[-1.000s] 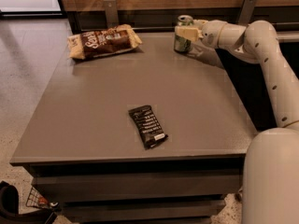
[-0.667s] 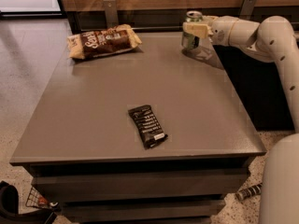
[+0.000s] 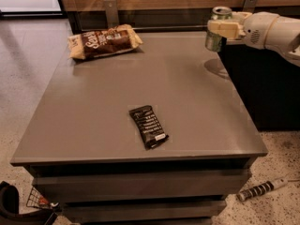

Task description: Move green can near rxbar chocolate

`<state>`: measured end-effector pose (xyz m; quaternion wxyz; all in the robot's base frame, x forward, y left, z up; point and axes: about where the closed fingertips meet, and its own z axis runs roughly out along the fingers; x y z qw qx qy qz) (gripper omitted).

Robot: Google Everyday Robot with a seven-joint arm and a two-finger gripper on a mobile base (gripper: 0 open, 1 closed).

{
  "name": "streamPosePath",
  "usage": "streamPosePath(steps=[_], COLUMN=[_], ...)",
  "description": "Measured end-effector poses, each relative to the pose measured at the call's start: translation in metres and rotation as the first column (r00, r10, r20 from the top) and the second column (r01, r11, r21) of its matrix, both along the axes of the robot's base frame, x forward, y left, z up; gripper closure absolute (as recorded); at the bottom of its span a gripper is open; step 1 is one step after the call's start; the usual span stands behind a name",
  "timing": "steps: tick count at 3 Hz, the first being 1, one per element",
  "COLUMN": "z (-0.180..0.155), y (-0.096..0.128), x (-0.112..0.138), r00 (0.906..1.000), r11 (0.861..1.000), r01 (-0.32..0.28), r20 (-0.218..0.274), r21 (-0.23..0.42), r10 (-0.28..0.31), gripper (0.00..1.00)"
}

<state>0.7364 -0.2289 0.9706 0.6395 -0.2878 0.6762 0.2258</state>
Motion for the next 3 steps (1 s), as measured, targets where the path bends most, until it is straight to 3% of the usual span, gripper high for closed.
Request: streamPosePath(steps=[1,2,3], z=[0.002,0.001,-0.008], y=[-0.006,-0.001,0.02], x=[-0.051,-0.105,-0.137], r00=[0.9992,0.9947,0.9862], r11=[1.0,0.998,0.991], r01=[-0.012,-0.07,-0.133], r20=[-0.039,-0.076,-0.101], r21=[-0.012,-0.005,-0.005], r10=[0.012,0.069,0.132], gripper=[1.0,1.0,1.0])
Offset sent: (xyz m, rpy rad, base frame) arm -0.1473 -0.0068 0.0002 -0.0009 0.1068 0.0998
